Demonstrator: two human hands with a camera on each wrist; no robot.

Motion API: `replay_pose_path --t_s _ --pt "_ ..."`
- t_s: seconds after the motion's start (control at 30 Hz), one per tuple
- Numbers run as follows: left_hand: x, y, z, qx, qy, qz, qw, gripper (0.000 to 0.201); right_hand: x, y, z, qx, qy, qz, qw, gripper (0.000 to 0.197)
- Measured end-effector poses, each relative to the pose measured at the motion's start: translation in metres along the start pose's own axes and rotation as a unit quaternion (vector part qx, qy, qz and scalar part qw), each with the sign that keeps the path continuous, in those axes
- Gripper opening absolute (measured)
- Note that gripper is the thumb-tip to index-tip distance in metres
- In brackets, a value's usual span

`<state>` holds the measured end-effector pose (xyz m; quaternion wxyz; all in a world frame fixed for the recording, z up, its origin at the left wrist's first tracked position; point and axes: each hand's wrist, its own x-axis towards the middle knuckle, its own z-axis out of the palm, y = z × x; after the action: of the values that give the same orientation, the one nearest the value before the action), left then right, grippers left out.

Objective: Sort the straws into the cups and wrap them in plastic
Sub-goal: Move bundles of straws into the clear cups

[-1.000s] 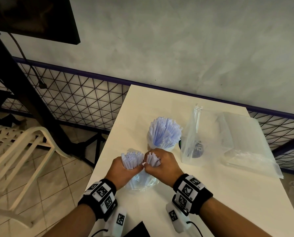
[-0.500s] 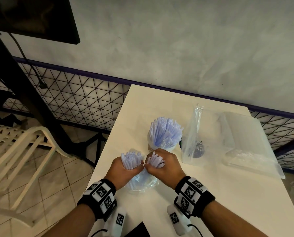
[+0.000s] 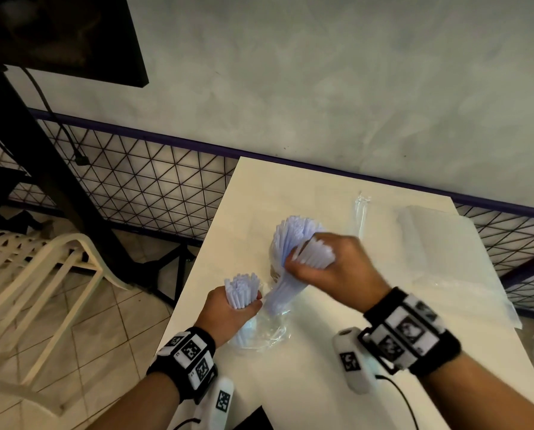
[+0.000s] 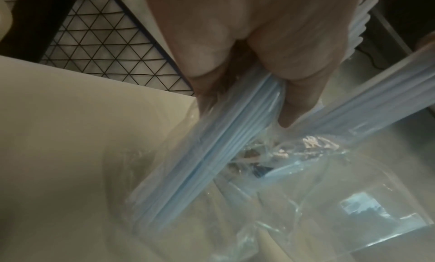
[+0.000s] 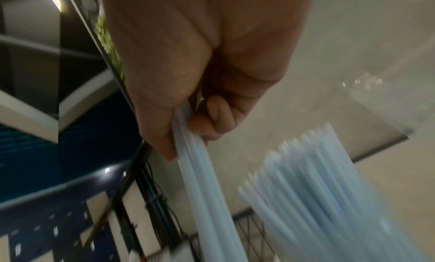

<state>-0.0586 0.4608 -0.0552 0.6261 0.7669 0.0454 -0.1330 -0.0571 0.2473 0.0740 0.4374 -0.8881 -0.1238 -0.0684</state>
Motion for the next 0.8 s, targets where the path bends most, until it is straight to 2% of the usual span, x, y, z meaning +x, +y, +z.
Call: replay_pose_path --t_s 0.13,0.33,0.47,0.67,0.8 --pt "-0.002 0.002 0.0 -0.007 -0.007 0.0 1.0 0.013 0.012 -0.013 -0.047 0.059 0.034 0.063 0.996 0.018" --pt "-0.002 0.004 0.002 0.009 0.001 0.003 1.0 0.018 0.03 -0.001 -0.068 0.096 0.049 0.093 0.99 0.005" --pt "-0.003 0.005 0.002 0.013 0.002 0.0 1.0 0.018 0.043 0.002 -0.078 0.089 0.051 0.079 0.992 0.006" --pt "-0.005 0.007 0.002 0.013 0.005 -0.002 1.0 0.017 0.057 0.011 -0.07 0.022 -0.014 0.047 0.999 0.01" --pt "-0.006 0.008 0.003 0.018 0.01 -0.004 1.0 0.017 0.061 0.025 -0.054 -0.03 -0.048 0.053 0.997 0.022"
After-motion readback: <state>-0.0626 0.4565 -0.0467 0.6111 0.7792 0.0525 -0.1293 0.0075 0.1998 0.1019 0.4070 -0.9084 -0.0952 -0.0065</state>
